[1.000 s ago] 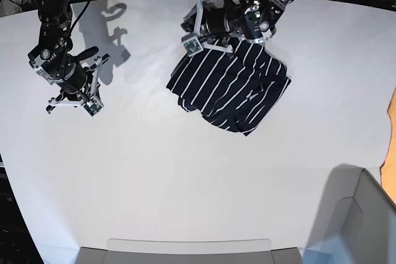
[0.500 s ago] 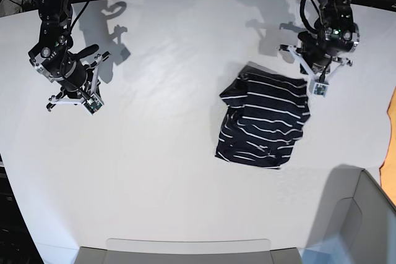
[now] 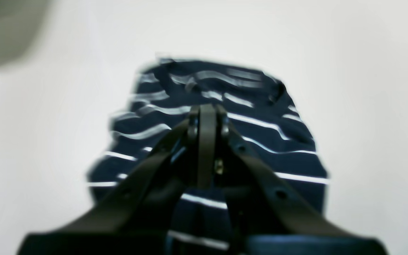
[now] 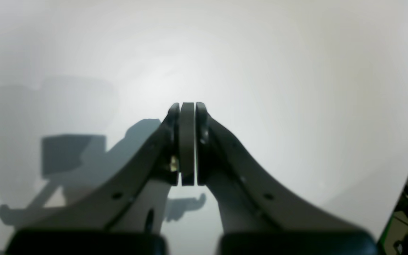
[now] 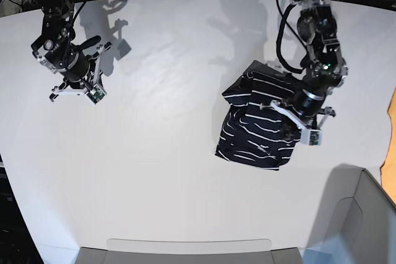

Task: Fold the T-shirt properly
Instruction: 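Regrasp the bundle with the left gripper and slide it toward the table corner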

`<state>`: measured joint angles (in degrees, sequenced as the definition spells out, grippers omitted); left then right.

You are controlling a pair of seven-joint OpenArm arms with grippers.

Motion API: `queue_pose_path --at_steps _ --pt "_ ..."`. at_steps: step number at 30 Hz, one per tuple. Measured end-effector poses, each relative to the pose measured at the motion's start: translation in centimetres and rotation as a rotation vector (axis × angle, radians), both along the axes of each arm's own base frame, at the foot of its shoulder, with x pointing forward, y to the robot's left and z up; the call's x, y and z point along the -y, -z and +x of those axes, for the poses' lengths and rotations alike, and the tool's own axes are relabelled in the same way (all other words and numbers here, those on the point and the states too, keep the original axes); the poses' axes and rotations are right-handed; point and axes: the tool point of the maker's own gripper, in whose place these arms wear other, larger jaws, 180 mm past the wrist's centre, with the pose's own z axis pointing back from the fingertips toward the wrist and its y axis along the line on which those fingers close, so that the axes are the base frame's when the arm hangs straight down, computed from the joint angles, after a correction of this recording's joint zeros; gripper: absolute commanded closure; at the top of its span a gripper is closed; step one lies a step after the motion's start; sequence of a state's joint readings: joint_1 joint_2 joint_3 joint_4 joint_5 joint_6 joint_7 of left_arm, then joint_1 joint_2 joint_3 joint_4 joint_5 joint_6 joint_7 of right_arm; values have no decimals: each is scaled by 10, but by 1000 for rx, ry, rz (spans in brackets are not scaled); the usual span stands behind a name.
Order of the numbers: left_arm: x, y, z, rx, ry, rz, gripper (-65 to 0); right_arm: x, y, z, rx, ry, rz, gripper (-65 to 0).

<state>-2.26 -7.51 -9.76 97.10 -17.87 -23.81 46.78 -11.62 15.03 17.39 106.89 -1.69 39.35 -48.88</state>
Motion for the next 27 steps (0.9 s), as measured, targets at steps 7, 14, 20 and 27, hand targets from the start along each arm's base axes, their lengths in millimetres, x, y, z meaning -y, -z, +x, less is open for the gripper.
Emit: queue_pose_path --at_steps 7,14,20,27 --pt "20 87 -9 -146 15 -171 0 1 5 -7 -17 1 0 0" --pt "22 111 -24 -170 -9 -223 0 1 3 -5 -10 2 1 0" --pt "18 65 -32 -111 40 -86 0 0 3 -4 -10 -2 0 0" --pt "38 2 -16 78 53 -98 0 0 3 -4 -9 -1 0 0"
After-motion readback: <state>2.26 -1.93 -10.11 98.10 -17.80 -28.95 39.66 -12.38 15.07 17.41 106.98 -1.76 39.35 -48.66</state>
